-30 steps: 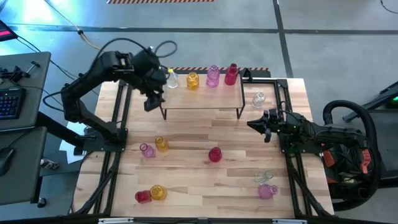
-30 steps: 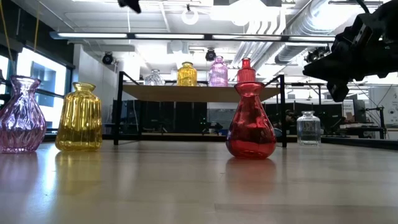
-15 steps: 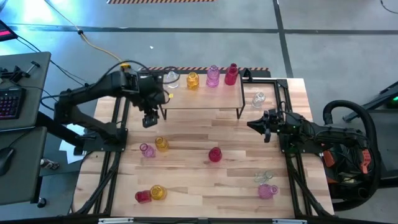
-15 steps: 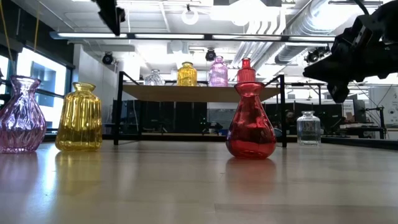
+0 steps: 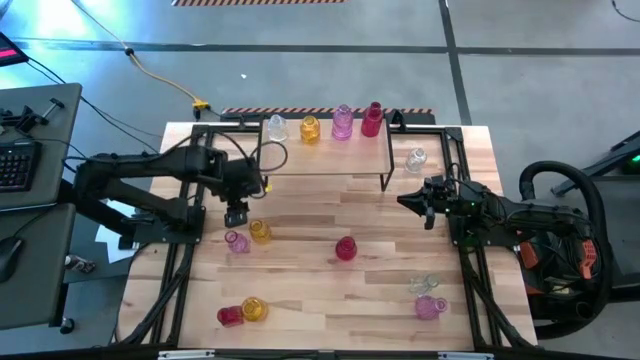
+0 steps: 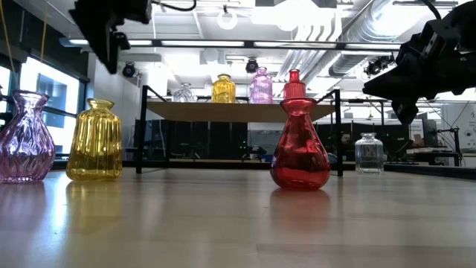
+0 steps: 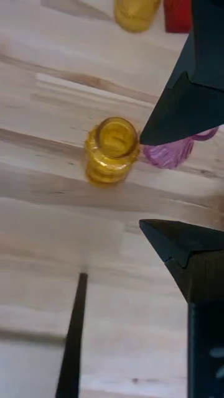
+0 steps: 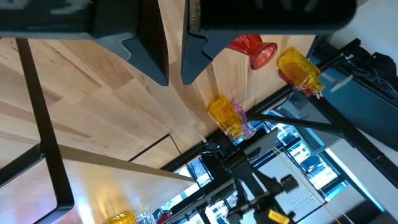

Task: Sort vases onto shelf
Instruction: Put the top yellow vase aligned with the other yellow vase on the shelf

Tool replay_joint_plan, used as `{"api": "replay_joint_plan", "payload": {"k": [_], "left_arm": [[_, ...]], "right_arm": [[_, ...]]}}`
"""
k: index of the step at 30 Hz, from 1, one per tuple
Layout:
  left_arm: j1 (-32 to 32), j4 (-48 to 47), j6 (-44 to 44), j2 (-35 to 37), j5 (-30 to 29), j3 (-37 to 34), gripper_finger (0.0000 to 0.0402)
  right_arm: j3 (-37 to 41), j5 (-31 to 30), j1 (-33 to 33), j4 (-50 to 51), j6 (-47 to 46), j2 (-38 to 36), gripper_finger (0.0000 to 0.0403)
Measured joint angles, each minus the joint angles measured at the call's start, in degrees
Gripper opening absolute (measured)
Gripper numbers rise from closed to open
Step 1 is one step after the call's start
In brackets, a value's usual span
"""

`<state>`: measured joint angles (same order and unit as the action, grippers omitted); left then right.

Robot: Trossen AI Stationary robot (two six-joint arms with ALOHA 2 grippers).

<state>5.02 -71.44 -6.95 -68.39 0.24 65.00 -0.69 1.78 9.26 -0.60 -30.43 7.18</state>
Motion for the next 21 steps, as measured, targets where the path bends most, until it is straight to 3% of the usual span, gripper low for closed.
{"api": "replay_joint_plan", "payload": {"k": [7,21], "left_arm": [[-2.2,5.6,-5.9,-0.4,-0.1,-4.9,0.0197],[-5.2,9.6,-9.5,-4.2,-0.8,-5.5,0.0197]], "right_arm": [[0.0,0.0,0.0,0.0,0.0,0.0,0.0028],[0.0,0.1,0.0,0.0,1.5,0.0,0.0028]]}}
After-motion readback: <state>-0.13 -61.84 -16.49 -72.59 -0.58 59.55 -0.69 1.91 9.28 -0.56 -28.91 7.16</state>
